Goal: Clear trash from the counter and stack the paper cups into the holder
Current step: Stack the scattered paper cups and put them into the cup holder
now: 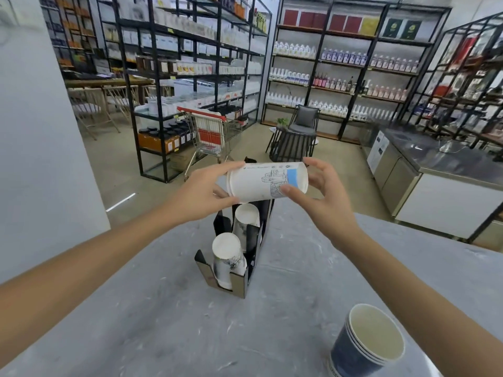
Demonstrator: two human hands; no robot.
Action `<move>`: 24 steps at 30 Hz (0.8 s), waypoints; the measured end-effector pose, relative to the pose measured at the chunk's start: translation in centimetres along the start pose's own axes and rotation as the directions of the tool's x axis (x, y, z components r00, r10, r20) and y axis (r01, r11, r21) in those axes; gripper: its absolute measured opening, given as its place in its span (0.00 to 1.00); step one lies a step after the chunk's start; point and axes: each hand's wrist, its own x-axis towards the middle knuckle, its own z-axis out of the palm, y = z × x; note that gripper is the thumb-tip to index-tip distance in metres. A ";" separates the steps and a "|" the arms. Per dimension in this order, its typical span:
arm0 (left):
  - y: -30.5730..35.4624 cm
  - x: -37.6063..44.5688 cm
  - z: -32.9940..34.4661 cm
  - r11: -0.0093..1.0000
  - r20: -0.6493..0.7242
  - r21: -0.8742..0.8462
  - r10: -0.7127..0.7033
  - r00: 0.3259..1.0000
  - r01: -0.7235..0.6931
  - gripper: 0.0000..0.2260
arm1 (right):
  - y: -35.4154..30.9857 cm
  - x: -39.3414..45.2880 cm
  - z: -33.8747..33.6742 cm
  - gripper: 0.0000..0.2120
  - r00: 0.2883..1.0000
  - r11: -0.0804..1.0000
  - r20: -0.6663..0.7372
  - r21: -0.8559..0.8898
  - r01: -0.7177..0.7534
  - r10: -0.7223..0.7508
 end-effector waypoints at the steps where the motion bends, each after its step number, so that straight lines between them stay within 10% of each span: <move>1: -0.3 0.0 0.1 1.000 -0.009 0.001 -0.012 1.000 0.012 0.34 | -0.3 0.6 0.3 0.30 1.000 1.000 0.002 -0.019 0.015 -0.015; 24: -3.4 0.3 2.4 0.957 0.111 -0.244 -0.133 0.985 0.157 0.21 | 1.3 3.5 4.7 0.31 0.943 0.863 0.261 -0.404 0.303 -0.208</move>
